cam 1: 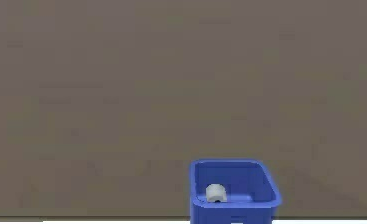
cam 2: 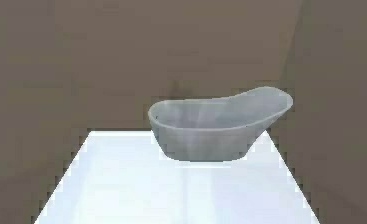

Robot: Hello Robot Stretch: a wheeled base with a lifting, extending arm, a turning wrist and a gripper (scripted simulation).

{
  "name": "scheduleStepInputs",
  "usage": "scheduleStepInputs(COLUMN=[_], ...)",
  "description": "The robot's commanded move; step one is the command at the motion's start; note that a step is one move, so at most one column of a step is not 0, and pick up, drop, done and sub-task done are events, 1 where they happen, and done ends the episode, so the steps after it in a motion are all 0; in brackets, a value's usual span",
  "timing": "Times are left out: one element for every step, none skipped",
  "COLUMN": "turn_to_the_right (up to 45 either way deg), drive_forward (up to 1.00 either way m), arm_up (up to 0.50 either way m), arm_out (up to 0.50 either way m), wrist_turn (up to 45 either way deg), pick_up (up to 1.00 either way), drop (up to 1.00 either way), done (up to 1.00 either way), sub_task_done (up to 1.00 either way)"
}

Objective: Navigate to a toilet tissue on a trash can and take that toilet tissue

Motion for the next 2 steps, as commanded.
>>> scheduleStepInputs(turn_to_the_right=[0.0, -45.0], drive_forward=[0.15, 0.00], arm_up=[0.00, 0.00], arm_out=[0.00, 0.00], wrist_turn=[0.0, 0.0], pick_up=[0.00, 0.00], drop=[0.00, 0.00], done=[0.00, 0.00], sub_task_done=[0.00, 0.00])
